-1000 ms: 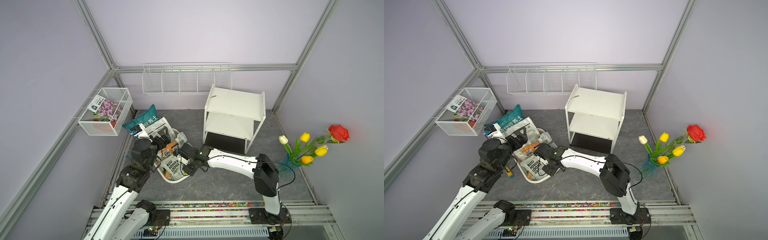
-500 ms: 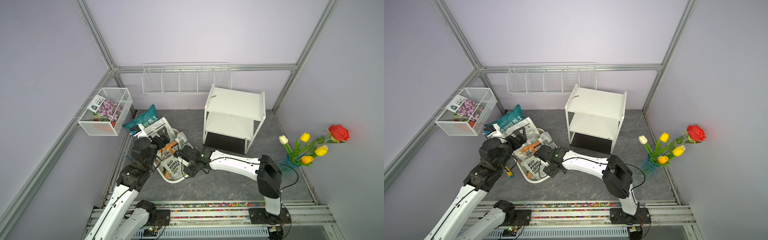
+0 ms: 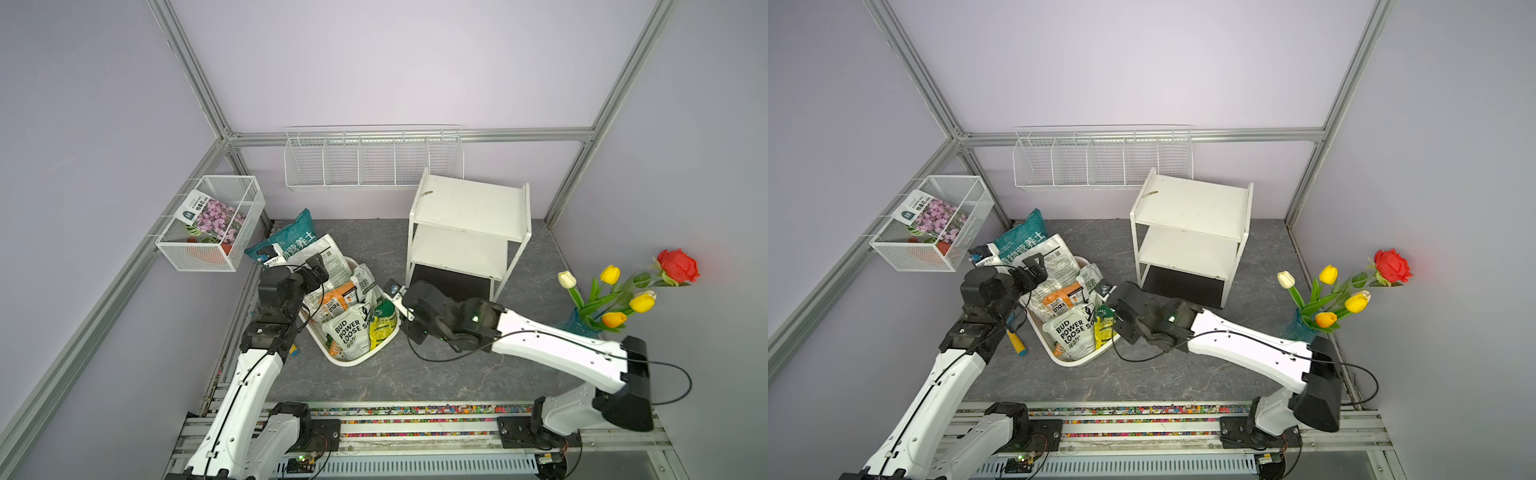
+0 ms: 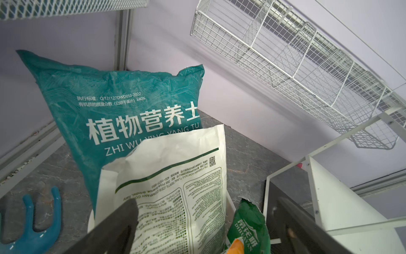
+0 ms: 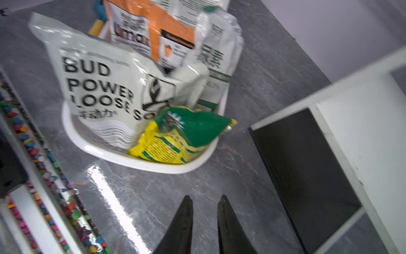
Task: Take down the fertilizer bag from the shelf
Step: Reset both arms
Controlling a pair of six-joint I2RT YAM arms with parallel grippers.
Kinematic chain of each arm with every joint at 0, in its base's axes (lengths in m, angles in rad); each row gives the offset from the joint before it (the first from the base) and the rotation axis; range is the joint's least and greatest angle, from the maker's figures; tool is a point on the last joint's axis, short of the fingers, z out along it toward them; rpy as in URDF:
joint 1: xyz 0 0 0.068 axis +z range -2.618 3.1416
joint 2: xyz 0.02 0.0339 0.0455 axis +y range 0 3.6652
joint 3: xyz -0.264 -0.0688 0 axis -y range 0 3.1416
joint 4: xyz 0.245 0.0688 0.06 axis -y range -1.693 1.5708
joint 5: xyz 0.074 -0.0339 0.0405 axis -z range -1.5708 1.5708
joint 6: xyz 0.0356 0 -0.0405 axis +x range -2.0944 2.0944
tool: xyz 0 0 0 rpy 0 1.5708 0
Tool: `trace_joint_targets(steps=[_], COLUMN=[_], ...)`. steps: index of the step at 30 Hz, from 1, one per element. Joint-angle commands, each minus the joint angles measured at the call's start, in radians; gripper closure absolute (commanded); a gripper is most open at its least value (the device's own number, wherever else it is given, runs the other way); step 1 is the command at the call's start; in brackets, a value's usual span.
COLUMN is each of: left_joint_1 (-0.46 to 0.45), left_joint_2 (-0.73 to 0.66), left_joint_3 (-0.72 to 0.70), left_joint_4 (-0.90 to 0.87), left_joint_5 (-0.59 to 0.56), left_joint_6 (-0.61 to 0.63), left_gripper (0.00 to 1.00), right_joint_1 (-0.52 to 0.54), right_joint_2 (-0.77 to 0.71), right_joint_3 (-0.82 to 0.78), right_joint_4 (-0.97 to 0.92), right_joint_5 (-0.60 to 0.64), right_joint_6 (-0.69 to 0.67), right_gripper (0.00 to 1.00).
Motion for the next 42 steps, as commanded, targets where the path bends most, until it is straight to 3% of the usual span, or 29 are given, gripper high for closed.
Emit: trace_joint_targets(steps=[1, 3, 5, 12, 18, 22, 26, 30, 35, 42], left_joint_1=[0.008, 0.014, 0.029, 0.163, 0.175, 0.181, 0.184, 0.186, 0.186, 0.186], left_joint_2=[-0.041, -0.061, -0.068, -0.082, -0.067, 0.000, 0.066, 0.150, 0.277, 0.395], left_joint_3=[-0.073, -0.114, -0.151, -0.217, -0.253, -0.275, -0.315, -0.337, -0.349, -0.375], left_joint_4=[0.133, 0.174, 0.200, 0.219, 0.241, 0.274, 0.379, 0.448, 0.577, 0.756], left_joint_5=[-0.010, -0.023, -0.031, 0.074, 0.053, 0.053, 0.081, 0.101, 0.088, 0.106], left_joint_6=[0.134, 0.165, 0.179, 0.098, 0.165, 0.212, 0.277, 0.330, 0.371, 0.394], left_gripper=[0.00, 0.00, 0.00, 0.00, 0.00, 0.00, 0.00, 0.00, 0.00, 0.00], right_joint_1=[-0.093, -0.176, -0.270, -0.440, -0.650, -0.798, -0.911, -0.955, -1.007, -1.010], right_joint_2=[-0.121, -0.202, -0.285, -0.487, -0.508, -0.455, -0.354, -0.247, -0.030, 0.050], right_joint_3=[-0.154, -0.232, -0.317, -0.569, -0.660, -0.709, -0.735, -0.724, -0.752, -0.758], right_joint_4=[0.078, 0.082, 0.097, 0.222, 0.271, 0.382, 0.568, 0.719, 1.004, 1.179], right_joint_5=[0.125, 0.129, 0.128, 0.186, 0.170, 0.163, 0.106, 0.119, 0.022, -0.036], right_joint_6=[0.061, 0.103, 0.149, 0.194, 0.305, 0.300, 0.204, 0.107, 0.079, 0.005], right_gripper=[0.73, 0.72, 0.64, 0.68, 0.76, 0.76, 0.73, 0.72, 0.73, 0.71])
